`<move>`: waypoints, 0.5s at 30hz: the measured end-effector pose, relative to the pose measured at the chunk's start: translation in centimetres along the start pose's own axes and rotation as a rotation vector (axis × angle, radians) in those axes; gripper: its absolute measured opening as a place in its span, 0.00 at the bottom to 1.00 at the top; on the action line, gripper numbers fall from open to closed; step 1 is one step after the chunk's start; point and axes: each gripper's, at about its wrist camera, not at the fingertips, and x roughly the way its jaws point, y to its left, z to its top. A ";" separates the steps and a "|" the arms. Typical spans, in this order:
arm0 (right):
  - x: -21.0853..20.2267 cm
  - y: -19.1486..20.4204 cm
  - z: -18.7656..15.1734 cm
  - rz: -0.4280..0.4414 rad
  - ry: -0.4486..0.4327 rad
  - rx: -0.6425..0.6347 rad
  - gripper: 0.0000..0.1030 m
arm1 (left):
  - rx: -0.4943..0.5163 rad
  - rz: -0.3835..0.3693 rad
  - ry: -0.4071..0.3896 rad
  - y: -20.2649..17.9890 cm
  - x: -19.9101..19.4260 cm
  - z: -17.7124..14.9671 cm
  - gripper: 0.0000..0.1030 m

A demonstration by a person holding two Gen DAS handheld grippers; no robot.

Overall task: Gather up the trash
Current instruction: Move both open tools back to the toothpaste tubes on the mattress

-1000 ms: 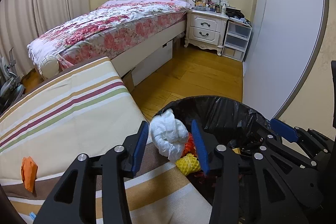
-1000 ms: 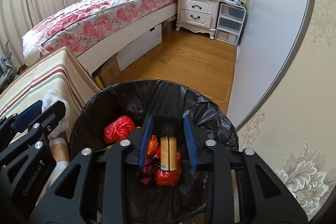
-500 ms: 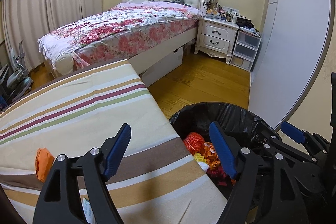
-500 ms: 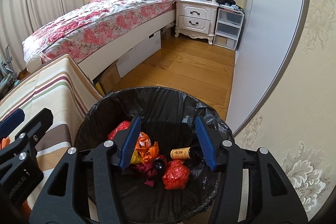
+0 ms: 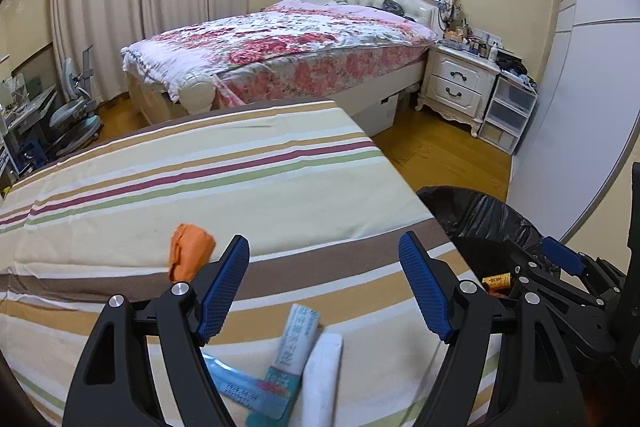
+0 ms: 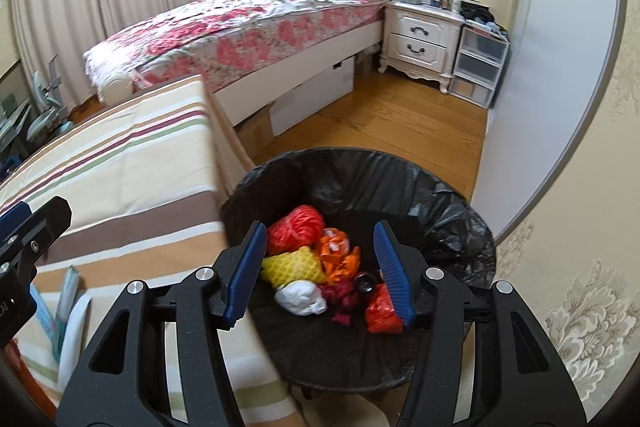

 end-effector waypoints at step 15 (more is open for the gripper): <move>-3.0 6.8 -3.4 0.154 0.031 -0.160 0.54 | -0.107 0.125 0.052 6.1 -2.8 -4.7 0.73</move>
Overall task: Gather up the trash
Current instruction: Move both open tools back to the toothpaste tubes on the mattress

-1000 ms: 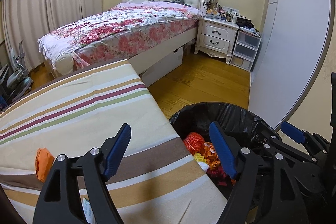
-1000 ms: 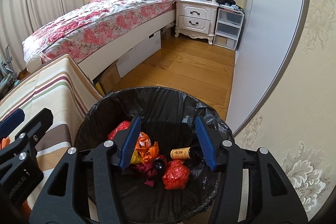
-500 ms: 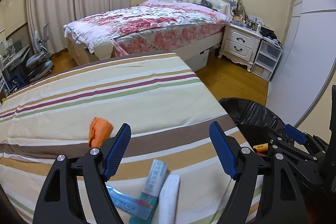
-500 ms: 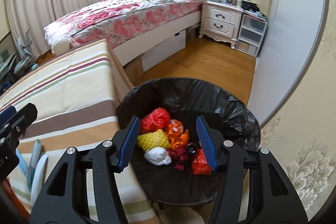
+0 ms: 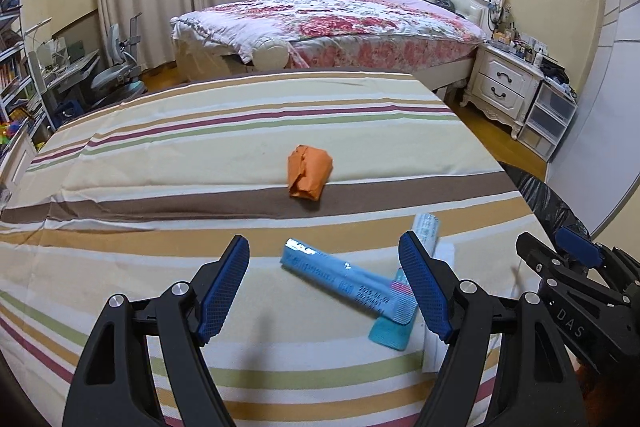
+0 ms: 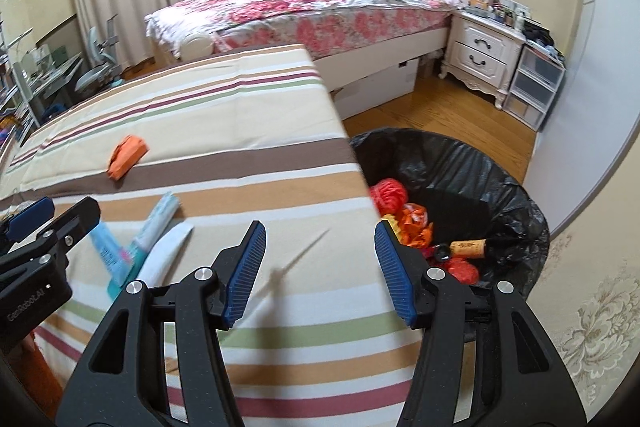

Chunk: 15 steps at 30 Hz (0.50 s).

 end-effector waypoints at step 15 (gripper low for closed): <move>-0.4 6.8 -1.6 0.145 0.046 -0.150 0.61 | -0.079 0.067 0.019 4.3 -0.2 -1.8 0.73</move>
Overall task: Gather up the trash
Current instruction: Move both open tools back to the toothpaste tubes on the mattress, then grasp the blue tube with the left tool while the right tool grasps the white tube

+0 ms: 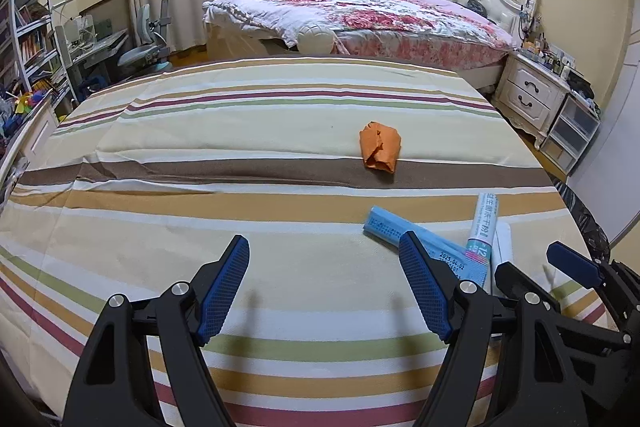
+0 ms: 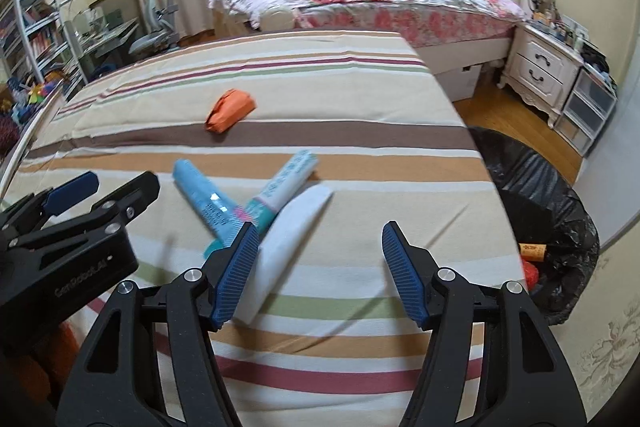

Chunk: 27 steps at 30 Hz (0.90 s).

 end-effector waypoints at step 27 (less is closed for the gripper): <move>0.6 -2.2 -0.3 -0.076 0.023 0.015 0.56 | 0.035 -0.073 0.087 -3.1 2.5 0.5 0.73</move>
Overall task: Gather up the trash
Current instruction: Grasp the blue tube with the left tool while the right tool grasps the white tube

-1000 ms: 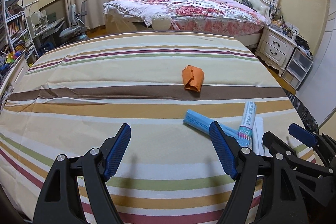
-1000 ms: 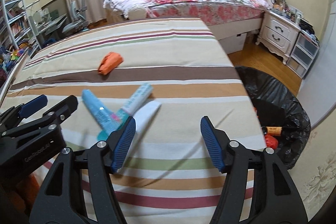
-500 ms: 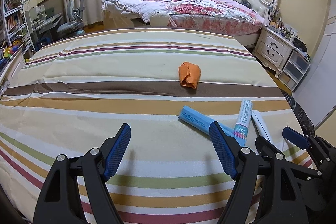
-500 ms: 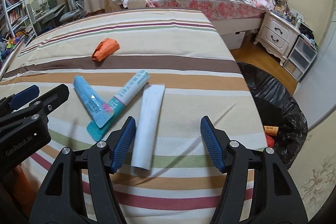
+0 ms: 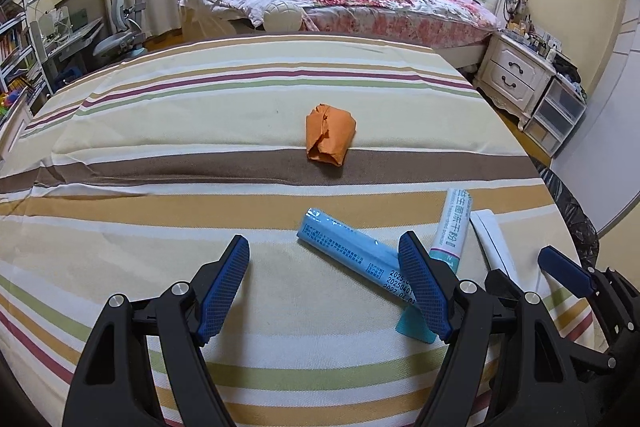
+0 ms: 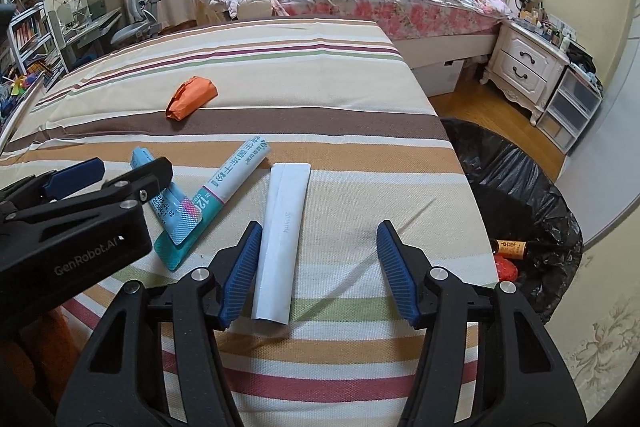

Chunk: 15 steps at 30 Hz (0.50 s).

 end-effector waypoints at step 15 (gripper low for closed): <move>0.0 -0.1 0.1 0.010 -0.003 0.005 0.54 | 0.007 0.000 0.016 1.3 -0.7 -0.6 0.73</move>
